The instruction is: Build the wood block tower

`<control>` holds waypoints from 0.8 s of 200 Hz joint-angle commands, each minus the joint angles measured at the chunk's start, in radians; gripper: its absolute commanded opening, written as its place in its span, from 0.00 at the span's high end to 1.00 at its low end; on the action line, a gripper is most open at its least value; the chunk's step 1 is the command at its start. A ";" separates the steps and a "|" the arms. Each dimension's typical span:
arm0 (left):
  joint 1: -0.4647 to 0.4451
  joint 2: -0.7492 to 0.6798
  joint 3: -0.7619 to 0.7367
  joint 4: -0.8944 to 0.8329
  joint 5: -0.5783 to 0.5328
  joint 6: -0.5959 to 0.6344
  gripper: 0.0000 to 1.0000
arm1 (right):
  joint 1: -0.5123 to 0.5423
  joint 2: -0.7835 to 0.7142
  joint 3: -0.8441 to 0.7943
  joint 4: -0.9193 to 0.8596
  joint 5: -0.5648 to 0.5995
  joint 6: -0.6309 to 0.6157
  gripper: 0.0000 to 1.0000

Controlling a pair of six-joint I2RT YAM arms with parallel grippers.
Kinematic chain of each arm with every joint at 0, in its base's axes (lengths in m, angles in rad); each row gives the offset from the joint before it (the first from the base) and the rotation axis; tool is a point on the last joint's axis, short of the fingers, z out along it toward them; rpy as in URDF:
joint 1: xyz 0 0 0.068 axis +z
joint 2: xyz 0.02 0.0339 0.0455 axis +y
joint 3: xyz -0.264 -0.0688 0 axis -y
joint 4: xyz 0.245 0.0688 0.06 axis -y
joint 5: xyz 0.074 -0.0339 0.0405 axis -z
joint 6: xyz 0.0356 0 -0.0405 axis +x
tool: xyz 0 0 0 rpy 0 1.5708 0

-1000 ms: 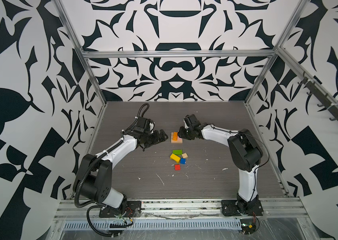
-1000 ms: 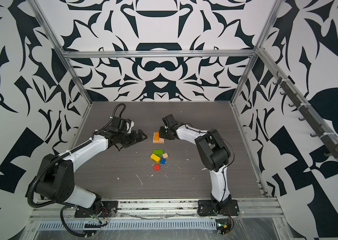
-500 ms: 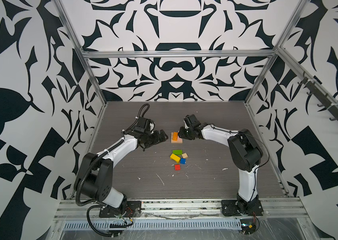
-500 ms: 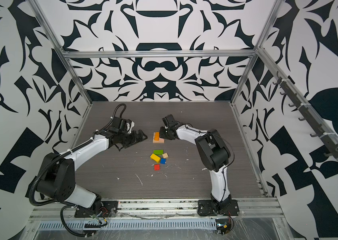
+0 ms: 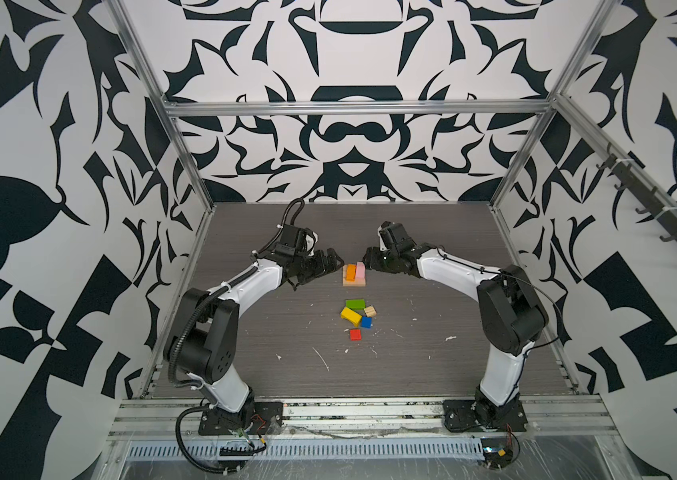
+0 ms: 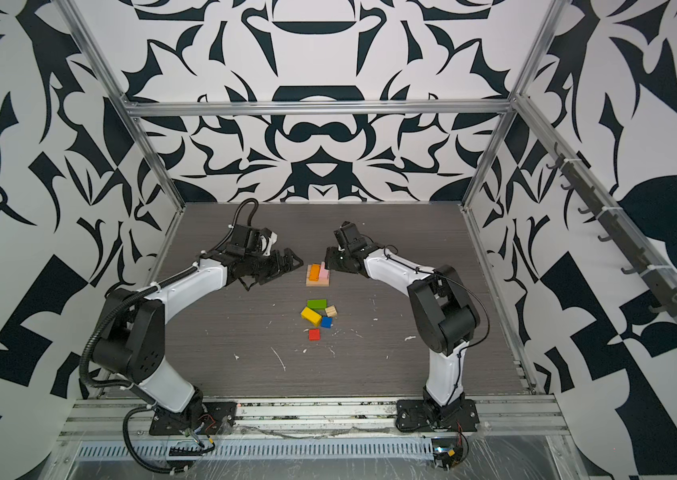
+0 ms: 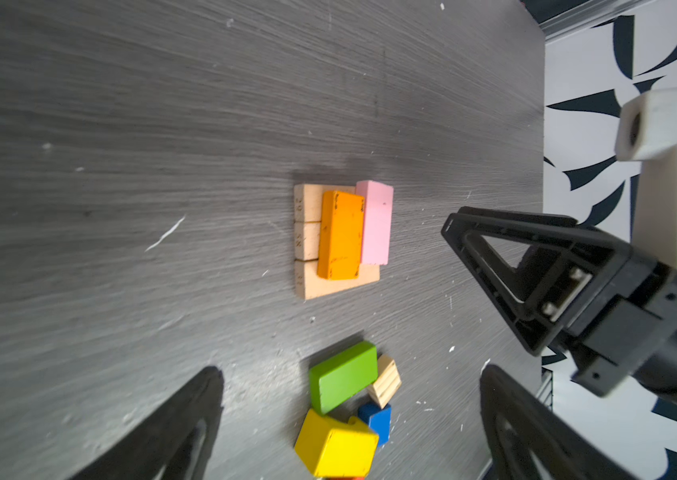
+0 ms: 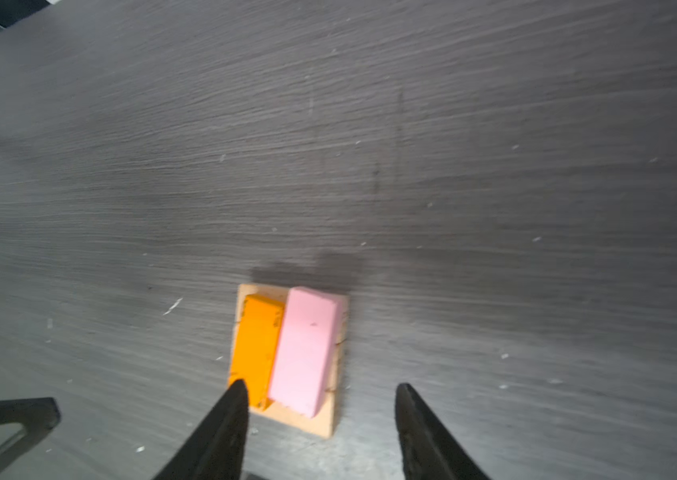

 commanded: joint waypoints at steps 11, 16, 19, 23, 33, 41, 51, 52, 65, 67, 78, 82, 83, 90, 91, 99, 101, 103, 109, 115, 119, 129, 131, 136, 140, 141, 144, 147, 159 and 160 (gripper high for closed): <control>-0.011 0.066 0.060 0.048 0.054 -0.023 0.01 | -0.042 -0.003 -0.007 0.025 0.000 -0.026 0.31; -0.011 0.075 0.066 0.054 0.058 -0.026 0.01 | -0.047 0.003 -0.005 0.027 -0.005 -0.028 0.29; -0.011 0.082 0.068 0.059 0.061 -0.029 0.01 | -0.049 0.006 -0.004 0.028 -0.008 -0.028 0.28; -0.012 0.088 0.072 0.063 0.065 -0.032 0.01 | -0.056 0.012 -0.002 0.028 -0.012 -0.028 0.28; -0.013 0.105 0.084 0.075 0.074 -0.040 0.01 | -0.068 0.024 0.006 0.029 -0.022 -0.031 0.26; -0.016 0.119 0.094 0.082 0.083 -0.046 0.01 | -0.076 0.035 0.012 0.030 -0.027 -0.033 0.25; -0.018 0.134 0.107 0.086 0.091 -0.052 0.01 | -0.085 0.053 0.024 0.027 -0.032 -0.040 0.24; -0.018 0.135 0.109 0.086 0.091 -0.052 0.01 | -0.085 0.055 0.025 0.027 -0.034 -0.040 0.24; -0.023 0.152 0.123 0.092 0.097 -0.058 0.01 | -0.092 0.077 0.038 0.023 -0.038 -0.049 0.24; -0.024 0.154 0.125 0.093 0.098 -0.061 0.01 | -0.094 0.081 0.041 0.023 -0.039 -0.050 0.23; -0.027 0.164 0.134 0.098 0.102 -0.066 0.01 | -0.099 0.096 0.048 0.027 -0.044 -0.056 0.23; -0.029 0.167 0.137 0.099 0.103 -0.068 0.01 | -0.099 0.099 0.050 0.030 -0.047 -0.060 0.23; -0.030 0.168 0.138 0.100 0.103 -0.068 0.01 | -0.099 0.100 0.050 0.030 -0.048 -0.061 0.23; -0.033 0.176 0.143 0.101 0.105 -0.071 0.01 | -0.100 0.107 0.053 0.034 -0.050 -0.066 0.23; -0.034 0.177 0.143 0.101 0.105 -0.071 0.01 | -0.100 0.108 0.053 0.035 -0.049 -0.065 0.23; -0.035 0.187 0.150 0.104 0.106 -0.075 0.01 | -0.102 0.112 0.055 0.040 -0.048 -0.071 0.23; -0.035 0.189 0.151 0.105 0.106 -0.075 0.01 | -0.102 0.114 0.056 0.041 -0.048 -0.071 0.23; -0.037 0.190 0.152 0.106 0.108 -0.077 0.01 | -0.103 0.114 0.056 0.043 -0.048 -0.072 0.23; -0.038 0.198 0.157 0.110 0.113 -0.081 0.01 | -0.106 0.117 0.056 0.049 -0.052 -0.074 0.22; -0.039 0.204 0.160 0.116 0.117 -0.088 0.01 | -0.108 0.120 0.056 0.054 -0.057 -0.075 0.23; -0.039 0.208 0.161 0.119 0.118 -0.092 0.01 | -0.110 0.123 0.056 0.058 -0.062 -0.077 0.22; -0.042 0.216 0.162 0.128 0.123 -0.102 0.01 | -0.113 0.131 0.063 0.057 -0.070 -0.081 0.22; -0.043 0.218 0.162 0.129 0.123 -0.103 0.01 | -0.114 0.132 0.064 0.057 -0.072 -0.082 0.23; -0.044 0.220 0.164 0.133 0.124 -0.108 0.01 | -0.114 0.137 0.067 0.056 -0.074 -0.086 0.23; -0.045 0.224 0.165 0.134 0.124 -0.112 0.01 | -0.114 0.139 0.068 0.057 -0.075 -0.087 0.23; -0.045 0.225 0.164 0.134 0.125 -0.113 0.01 | -0.114 0.141 0.069 0.057 -0.076 -0.088 0.23; -0.046 0.226 0.166 0.135 0.125 -0.116 0.01 | -0.115 0.142 0.070 0.058 -0.077 -0.089 0.23; -0.045 0.228 0.167 0.137 0.125 -0.118 0.01 | -0.116 0.144 0.071 0.060 -0.081 -0.092 0.23; -0.047 0.235 0.167 0.140 0.127 -0.126 0.01 | -0.116 0.152 0.073 0.066 -0.091 -0.097 0.23; -0.047 0.236 0.167 0.140 0.128 -0.126 0.01 | -0.116 0.153 0.074 0.066 -0.093 -0.097 0.23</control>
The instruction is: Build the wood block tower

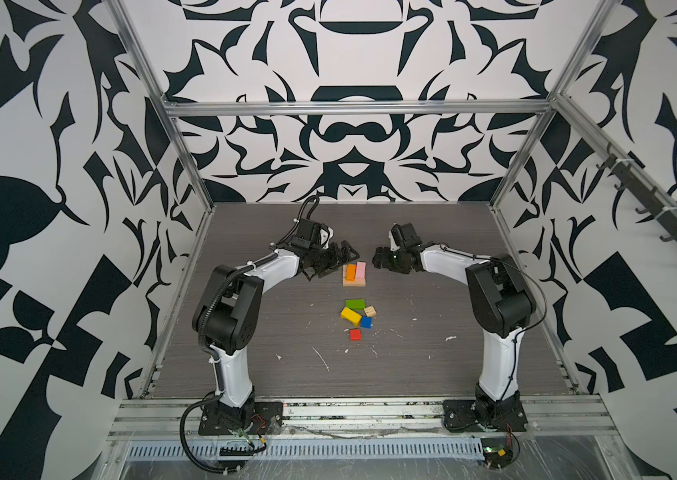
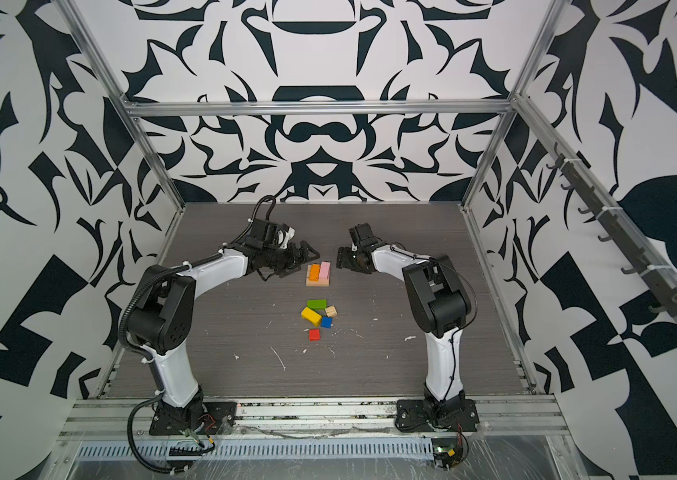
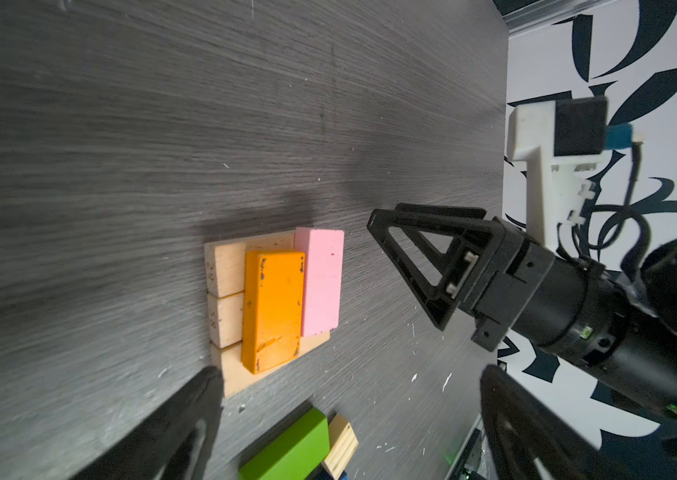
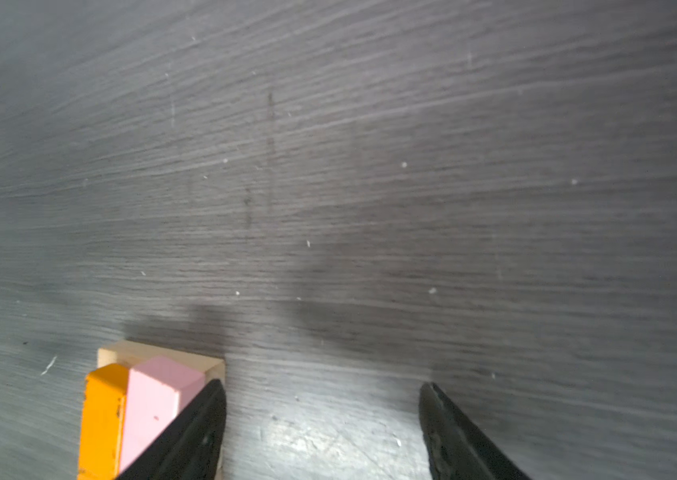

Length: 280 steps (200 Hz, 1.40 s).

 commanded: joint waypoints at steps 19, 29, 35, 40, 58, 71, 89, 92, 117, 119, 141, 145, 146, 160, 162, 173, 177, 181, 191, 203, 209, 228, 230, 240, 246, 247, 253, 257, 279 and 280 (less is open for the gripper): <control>-0.006 0.031 0.027 0.039 0.029 -0.041 0.01 | -0.006 0.019 0.039 0.042 -0.047 -0.032 0.23; -0.007 0.033 0.027 0.044 0.031 -0.046 0.01 | -0.005 0.024 0.038 0.046 -0.055 -0.034 0.23; -0.006 0.034 0.027 0.045 0.033 -0.049 0.01 | -0.005 0.026 0.038 0.048 -0.058 -0.034 0.23; -0.006 0.035 0.027 0.047 0.034 -0.050 0.01 | -0.007 0.028 0.038 0.051 -0.061 -0.034 0.23; -0.006 0.038 0.029 0.049 0.037 -0.054 0.01 | -0.006 0.033 0.037 0.053 -0.073 -0.038 0.23; -0.006 0.040 0.030 0.049 0.039 -0.057 0.01 | -0.005 0.036 0.038 0.052 -0.077 -0.043 0.23; -0.006 0.047 0.031 0.055 0.044 -0.065 0.01 | -0.005 0.040 0.038 0.050 -0.085 -0.052 0.23; -0.006 0.047 0.030 0.056 0.044 -0.067 0.01 | -0.005 0.041 0.038 0.050 -0.086 -0.053 0.23; -0.006 0.052 0.030 0.060 0.046 -0.071 0.01 | -0.004 0.045 0.039 0.049 -0.096 -0.066 0.23; -0.006 0.052 0.030 0.060 0.046 -0.072 0.01 | -0.004 0.047 0.039 0.048 -0.096 -0.067 0.23; -0.006 0.057 0.033 0.061 0.050 -0.074 0.01 | -0.004 0.051 0.044 0.043 -0.100 -0.080 0.23; -0.008 0.057 0.034 0.061 0.049 -0.075 0.01 | -0.002 0.051 0.045 0.042 -0.099 -0.082 0.23; -0.008 0.057 0.034 0.062 0.050 -0.076 0.01 | -0.002 0.051 0.045 0.041 -0.099 -0.083 0.23; -0.008 0.057 0.032 0.065 0.048 -0.076 0.01 | 0.001 0.054 0.051 0.032 -0.095 -0.094 0.23; -0.008 0.057 0.032 0.065 0.049 -0.077 0.01 | 0.001 0.054 0.051 0.030 -0.094 -0.095 0.23; -0.008 0.058 0.032 0.066 0.048 -0.078 0.01 | 0.004 0.058 0.057 0.025 -0.093 -0.102 0.23; -0.008 0.058 0.032 0.066 0.048 -0.078 0.01 | 0.005 0.058 0.058 0.022 -0.092 -0.105 0.23; -0.008 0.057 0.033 0.066 0.048 -0.078 0.01 | 0.005 0.059 0.060 0.019 -0.091 -0.107 0.23; -0.008 0.057 0.031 0.068 0.048 -0.079 0.01 | 0.008 0.062 0.063 0.015 -0.090 -0.110 0.23; -0.008 0.055 0.029 0.068 0.046 -0.078 0.01 | 0.011 0.064 0.064 0.015 -0.087 -0.113 0.23; -0.008 0.055 0.029 0.068 0.046 -0.078 0.01 | 0.014 0.066 0.064 0.014 -0.087 -0.115 0.23; -0.008 0.054 0.026 0.069 0.047 -0.079 0.01 | 0.021 0.068 0.068 0.011 -0.082 -0.120 0.23; -0.008 0.055 0.025 0.069 0.047 -0.079 0.01 | 0.020 0.068 0.069 0.011 -0.081 -0.120 0.23; -0.008 0.055 0.024 0.071 0.046 -0.080 0.01 | 0.024 0.071 0.072 0.007 -0.079 -0.124 0.23; -0.008 0.055 0.023 0.071 0.047 -0.080 0.01 | 0.024 0.071 0.074 0.006 -0.080 -0.123 0.23; -0.008 0.055 0.023 0.071 0.046 -0.080 0.01 | 0.025 0.071 0.074 0.005 -0.080 -0.123 0.23; -0.008 0.055 0.021 0.073 0.046 -0.081 0.01 | 0.025 0.073 0.075 0.004 -0.081 -0.123 0.23; -0.008 0.055 0.018 0.074 0.046 -0.082 0.01 | 0.025 0.074 0.076 0.004 -0.080 -0.123 0.23; -0.008 0.056 0.014 0.080 0.045 -0.084 0.01 | 0.028 0.076 0.077 0.004 -0.083 -0.123 0.23; -0.008 0.056 0.014 0.080 0.045 -0.084 0.01 | 0.028 0.076 0.077 0.004 -0.083 -0.123 0.23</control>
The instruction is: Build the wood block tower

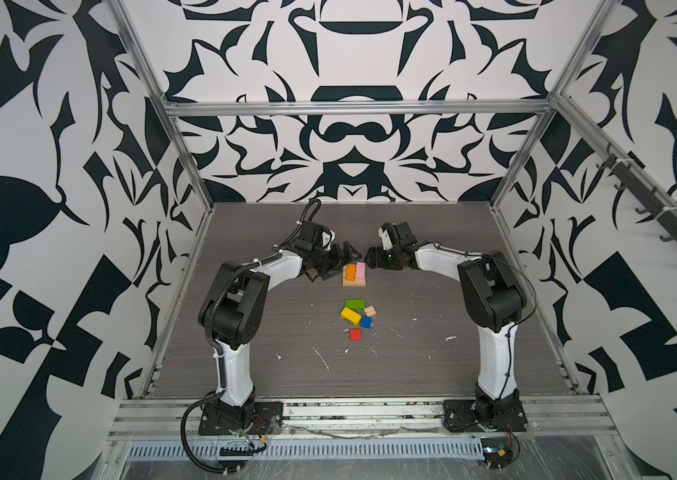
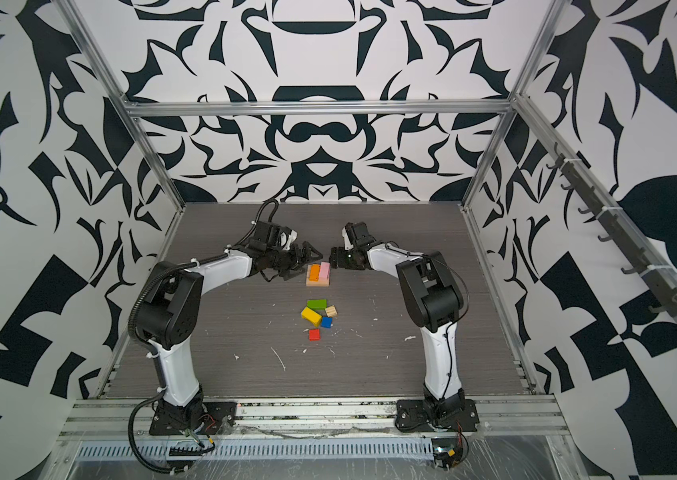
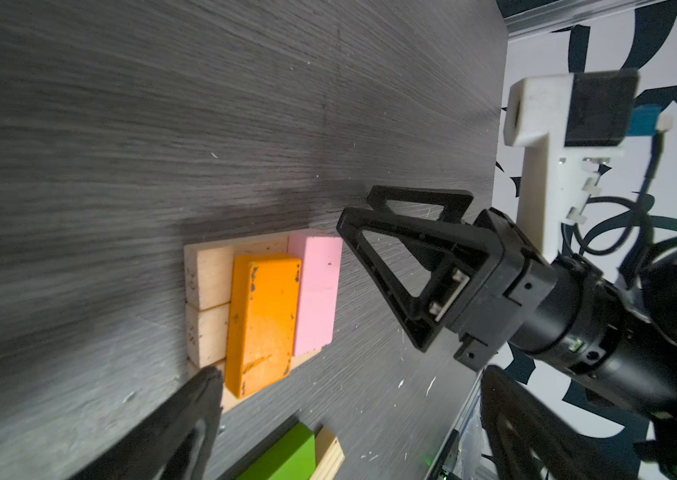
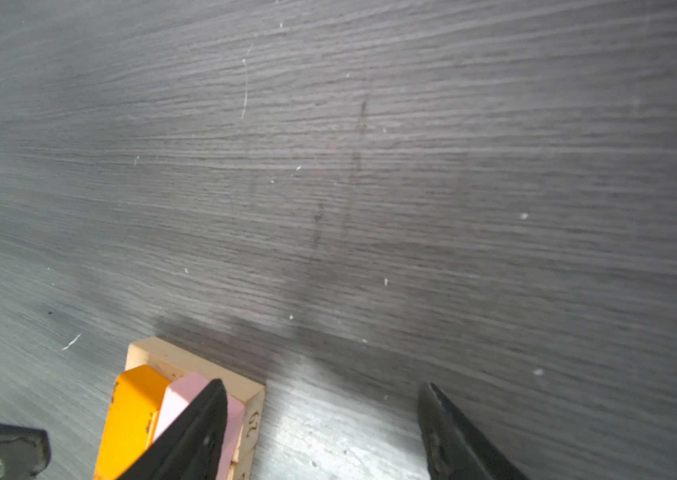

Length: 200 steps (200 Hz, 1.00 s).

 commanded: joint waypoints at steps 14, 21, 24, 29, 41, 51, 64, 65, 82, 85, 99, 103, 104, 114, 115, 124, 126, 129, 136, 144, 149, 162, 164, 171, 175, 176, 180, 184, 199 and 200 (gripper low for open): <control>-0.003 0.015 0.012 0.017 0.012 -0.012 0.01 | 0.010 0.012 0.032 -0.039 0.002 -0.015 0.23; -0.003 0.017 0.012 0.017 0.012 -0.012 0.01 | 0.010 0.012 0.032 -0.039 0.002 -0.015 0.23; -0.003 0.017 0.012 0.018 0.012 -0.013 0.01 | 0.010 0.012 0.032 -0.038 0.002 -0.015 0.23; -0.003 0.018 0.010 0.019 0.013 -0.014 0.01 | 0.010 0.012 0.032 -0.038 0.003 -0.016 0.23; -0.003 0.019 0.009 0.020 0.013 -0.016 0.01 | 0.010 0.011 0.031 -0.039 0.005 -0.015 0.23; -0.003 0.019 0.007 0.022 0.014 -0.016 0.01 | 0.011 0.011 0.033 -0.039 0.005 -0.015 0.23; -0.003 0.021 0.007 0.021 0.015 -0.016 0.01 | 0.012 0.011 0.032 -0.038 0.002 -0.016 0.23; -0.003 0.021 0.007 0.022 0.015 -0.016 0.01 | 0.012 0.012 0.033 -0.038 0.002 -0.016 0.23; -0.003 0.023 0.007 0.022 0.015 -0.018 0.01 | 0.014 0.014 0.034 -0.038 0.000 -0.018 0.24; -0.003 0.023 0.008 0.022 0.017 -0.018 0.01 | 0.014 0.014 0.035 -0.038 -0.001 -0.019 0.24; -0.003 0.025 0.006 0.022 0.016 -0.018 0.01 | 0.014 0.015 0.036 -0.036 -0.001 -0.020 0.23; -0.003 0.025 0.006 0.022 0.016 -0.019 0.01 | 0.015 0.016 0.036 -0.036 -0.003 -0.021 0.24; -0.003 0.025 0.006 0.022 0.016 -0.019 0.01 | 0.016 0.015 0.036 -0.036 -0.003 -0.021 0.24; -0.003 0.025 0.006 0.022 0.018 -0.019 0.01 | 0.017 0.017 0.036 -0.035 -0.004 -0.021 0.24; -0.003 0.025 0.006 0.022 0.018 -0.019 0.01 | 0.017 0.017 0.036 -0.035 -0.004 -0.021 0.24; -0.004 0.025 0.004 0.022 0.017 -0.018 0.01 | 0.017 0.018 0.038 -0.033 -0.004 -0.021 0.24; -0.003 0.024 0.004 0.022 0.017 -0.019 0.01 | 0.017 0.018 0.039 -0.032 -0.005 -0.021 0.24; -0.004 0.025 0.004 0.022 0.017 -0.019 0.01 | 0.018 0.018 0.038 -0.032 -0.006 -0.021 0.24; -0.003 0.025 0.004 0.021 0.017 -0.020 0.01 | 0.019 0.018 0.038 -0.031 -0.006 -0.022 0.24; -0.003 0.025 0.005 0.022 0.017 -0.020 0.01 | 0.019 0.018 0.038 -0.028 -0.006 -0.021 0.24; -0.003 0.025 0.004 0.022 0.017 -0.019 0.01 | 0.020 0.018 0.039 -0.028 -0.006 -0.022 0.24; -0.003 0.025 0.003 0.023 0.017 -0.019 0.01 | 0.020 0.020 0.041 -0.027 -0.006 -0.021 0.24; -0.003 0.024 0.003 0.023 0.017 -0.020 0.01 | 0.020 0.021 0.040 -0.027 -0.006 -0.021 0.24; -0.003 0.025 0.003 0.023 0.016 -0.020 0.01 | 0.020 0.022 0.042 -0.027 -0.005 -0.021 0.24; -0.003 0.025 0.003 0.023 0.017 -0.020 0.01 | 0.020 0.023 0.042 -0.027 -0.003 -0.021 0.24; -0.003 0.025 0.003 0.023 0.016 -0.020 0.01 | 0.020 0.023 0.041 -0.027 -0.003 -0.021 0.24; -0.003 0.024 0.002 0.023 0.017 -0.020 0.01 | 0.020 0.023 0.040 -0.027 -0.002 -0.018 0.24; -0.003 0.025 0.003 0.023 0.017 -0.020 0.01 | 0.020 0.023 0.041 -0.027 -0.001 -0.018 0.24; -0.004 0.023 0.002 0.023 0.017 -0.020 0.01 | 0.020 0.022 0.041 -0.026 0.003 -0.017 0.24; -0.003 0.023 0.003 0.023 0.017 -0.020 0.01 | 0.020 0.022 0.040 -0.026 0.004 -0.017 0.24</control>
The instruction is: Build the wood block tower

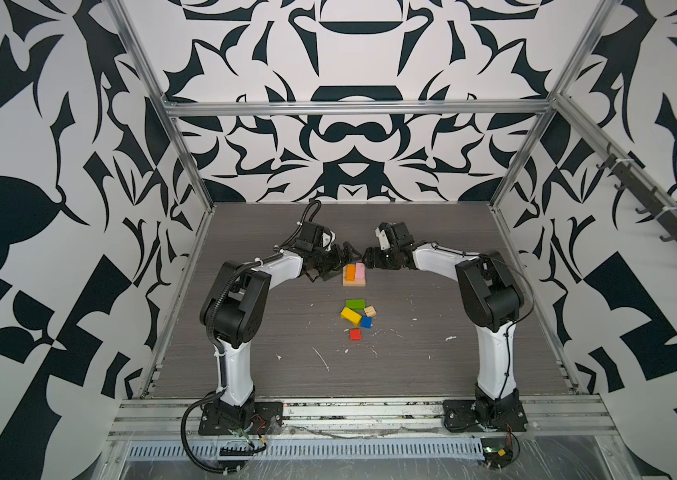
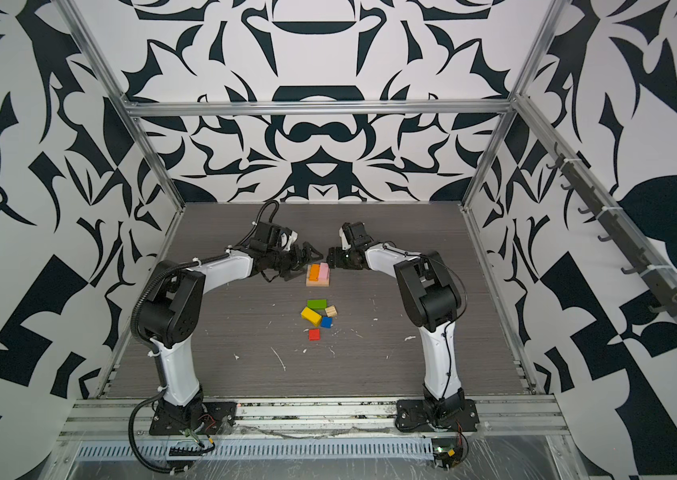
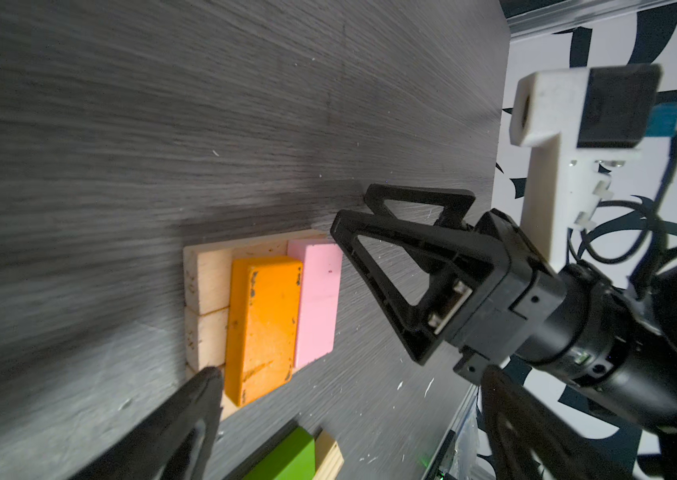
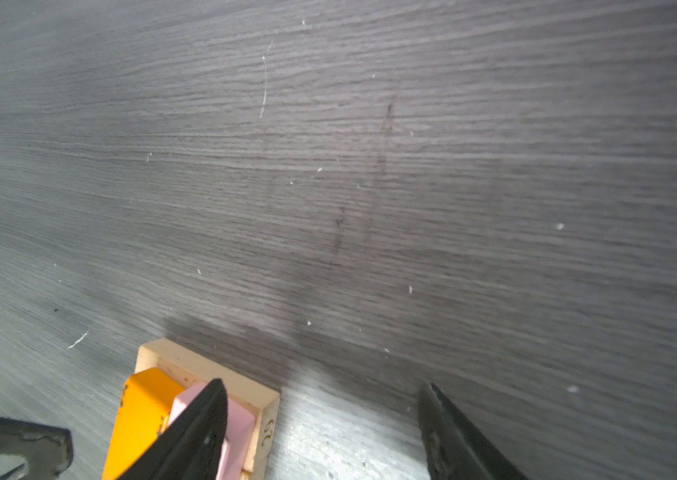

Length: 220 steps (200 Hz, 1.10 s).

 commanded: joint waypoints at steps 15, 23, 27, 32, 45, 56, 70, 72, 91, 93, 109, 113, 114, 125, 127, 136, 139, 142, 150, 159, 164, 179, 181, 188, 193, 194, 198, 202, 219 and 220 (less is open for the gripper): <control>-0.004 0.009 0.003 0.015 0.010 -0.005 0.00 | 0.007 -0.004 0.010 -0.009 0.028 -0.002 0.24; -0.003 0.007 0.003 0.015 0.010 -0.005 0.00 | 0.007 -0.015 0.000 0.011 0.041 0.005 0.23; -0.003 0.007 0.003 0.015 0.008 -0.005 0.00 | 0.007 -0.021 -0.006 0.018 0.050 0.008 0.23; -0.003 0.008 0.003 0.015 0.009 -0.004 0.00 | 0.007 -0.028 -0.014 0.027 0.064 0.011 0.23; -0.003 0.007 0.004 0.015 0.009 -0.005 0.00 | 0.006 -0.042 -0.032 0.053 0.099 0.023 0.23; -0.004 0.008 0.003 0.015 0.010 -0.005 0.00 | 0.003 -0.049 -0.041 0.062 0.119 0.035 0.23; -0.003 0.005 0.002 0.015 0.010 -0.005 0.00 | -0.003 -0.056 -0.056 0.072 0.135 0.046 0.22; -0.004 0.005 0.002 0.015 0.010 -0.005 0.00 | -0.003 -0.059 -0.060 0.072 0.137 0.046 0.22; -0.004 0.003 0.001 0.014 0.010 -0.003 0.00 | -0.009 -0.076 -0.087 0.076 0.161 0.061 0.22; -0.004 0.003 0.002 0.014 0.010 -0.003 0.00 | -0.009 -0.077 -0.091 0.077 0.162 0.063 0.22; -0.003 0.006 0.003 0.015 0.010 -0.003 0.00 | -0.011 -0.092 -0.119 0.089 0.163 0.072 0.22; -0.003 0.007 0.004 0.016 0.010 -0.003 0.00 | -0.011 -0.096 -0.125 0.093 0.162 0.073 0.22; -0.003 0.008 0.003 0.017 0.010 -0.004 0.00 | -0.011 -0.097 -0.126 0.093 0.162 0.073 0.22; -0.004 0.010 0.006 0.018 0.013 -0.006 0.00 | -0.011 -0.101 -0.135 0.092 0.159 0.076 0.22; -0.004 0.011 0.006 0.018 0.013 -0.006 0.00 | -0.011 -0.103 -0.137 0.091 0.159 0.076 0.22; -0.003 0.011 0.008 0.018 0.014 -0.006 0.00 | -0.010 -0.104 -0.142 0.091 0.151 0.075 0.22; -0.003 0.011 0.008 0.018 0.014 -0.006 0.00 | -0.011 -0.103 -0.143 0.091 0.147 0.073 0.22; -0.004 0.011 0.009 0.018 0.014 -0.006 0.00 | -0.011 -0.103 -0.145 0.093 0.142 0.073 0.22; -0.003 0.009 0.009 0.016 0.016 -0.006 0.00 | -0.011 -0.103 -0.149 0.097 0.129 0.072 0.22; -0.003 0.009 0.012 0.014 0.015 -0.005 0.00 | -0.011 -0.101 -0.153 0.101 0.118 0.070 0.22; -0.003 0.009 0.012 0.014 0.014 -0.005 0.00 | -0.011 -0.099 -0.154 0.105 0.111 0.070 0.22; -0.003 0.011 0.012 0.012 0.014 -0.005 0.00 | -0.011 -0.095 -0.154 0.113 0.094 0.066 0.22; -0.003 0.011 0.013 0.012 0.015 -0.006 0.00 | -0.011 -0.095 -0.154 0.114 0.089 0.066 0.22; -0.003 0.011 0.014 0.011 0.016 -0.005 0.00 | -0.011 -0.092 -0.154 0.116 0.078 0.063 0.22; -0.003 0.011 0.013 0.014 0.016 -0.006 0.00 | -0.011 -0.091 -0.154 0.118 0.071 0.063 0.22; -0.004 0.011 0.013 0.013 0.016 -0.006 0.00 | -0.011 -0.091 -0.154 0.118 0.071 0.063 0.22; -0.004 0.011 0.013 0.012 0.016 -0.006 0.00 | -0.011 -0.089 -0.153 0.120 0.065 0.061 0.22; -0.004 0.011 0.013 0.012 0.016 -0.006 0.00 | -0.011 -0.088 -0.152 0.121 0.061 0.060 0.22; -0.004 0.009 0.014 0.012 0.016 -0.006 0.00 | -0.011 -0.083 -0.147 0.123 0.046 0.056 0.22; -0.004 0.009 0.014 0.012 0.016 -0.006 0.00 | -0.011 -0.083 -0.147 0.123 0.045 0.056 0.22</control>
